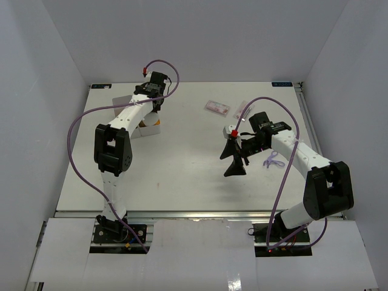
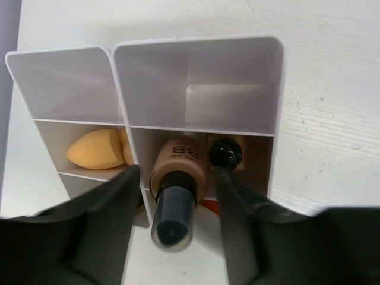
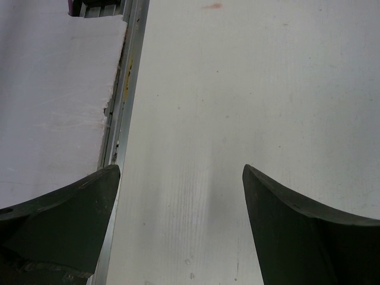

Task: Organize the makeup

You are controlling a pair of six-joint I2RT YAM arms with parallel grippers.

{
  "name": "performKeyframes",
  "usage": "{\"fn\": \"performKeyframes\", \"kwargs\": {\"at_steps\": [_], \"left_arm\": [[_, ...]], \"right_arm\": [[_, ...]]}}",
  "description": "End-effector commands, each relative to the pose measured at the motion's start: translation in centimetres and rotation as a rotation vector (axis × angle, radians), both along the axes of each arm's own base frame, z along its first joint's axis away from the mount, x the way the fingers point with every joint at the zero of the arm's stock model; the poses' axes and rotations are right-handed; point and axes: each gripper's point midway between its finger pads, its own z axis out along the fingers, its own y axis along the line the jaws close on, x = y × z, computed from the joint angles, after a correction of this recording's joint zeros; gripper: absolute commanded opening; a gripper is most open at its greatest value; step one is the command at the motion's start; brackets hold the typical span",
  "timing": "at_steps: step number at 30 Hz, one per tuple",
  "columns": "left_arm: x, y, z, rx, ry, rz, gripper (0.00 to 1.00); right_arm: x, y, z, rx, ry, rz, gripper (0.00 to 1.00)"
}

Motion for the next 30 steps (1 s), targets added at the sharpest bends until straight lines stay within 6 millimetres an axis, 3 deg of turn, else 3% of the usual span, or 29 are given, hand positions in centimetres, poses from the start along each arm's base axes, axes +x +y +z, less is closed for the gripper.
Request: {"fn": "performKeyframes", "kwargs": {"at_steps": [1, 6, 12, 18, 24, 30], "left_arm": [[0.1, 0.1, 3.2, -0.012, -0.08, 0.019, 0.7], [0.0, 0.1, 3.6, -0.016, -0.087, 0.017, 0.78], [-0.1, -0.1, 5.2, -0.042, -0.117, 0.008, 0.79], [-1.0, -1.5, 9.8, -0.168, -0.207, -0.044, 0.83], [-4.8, -4.7, 12.1, -0.378, -0.261, -0.237, 0.98], [-11.6, -8.0, 10.8, -0.588, -0.271, -0.535, 0.98]], "right_arm": [[-0.4, 0.0, 1.1, 0.045, -0.029, 0.012, 0.9], [-0.3, 0.0, 1.1, 0.046, -0.031, 0.009, 0.9], [-0.2, -0.1, 1.1, 0.046, -0.026, 0.002, 0.9], [0.7, -0.9, 1.1, 0.044, -0.032, -0.035, 0.9], [2.7, -3.1, 1.6, 0.05, -0.035, -0.14, 0.9], [5.5, -5.7, 0.9, -0.035, -0.033, -0.319, 0.9]]}}
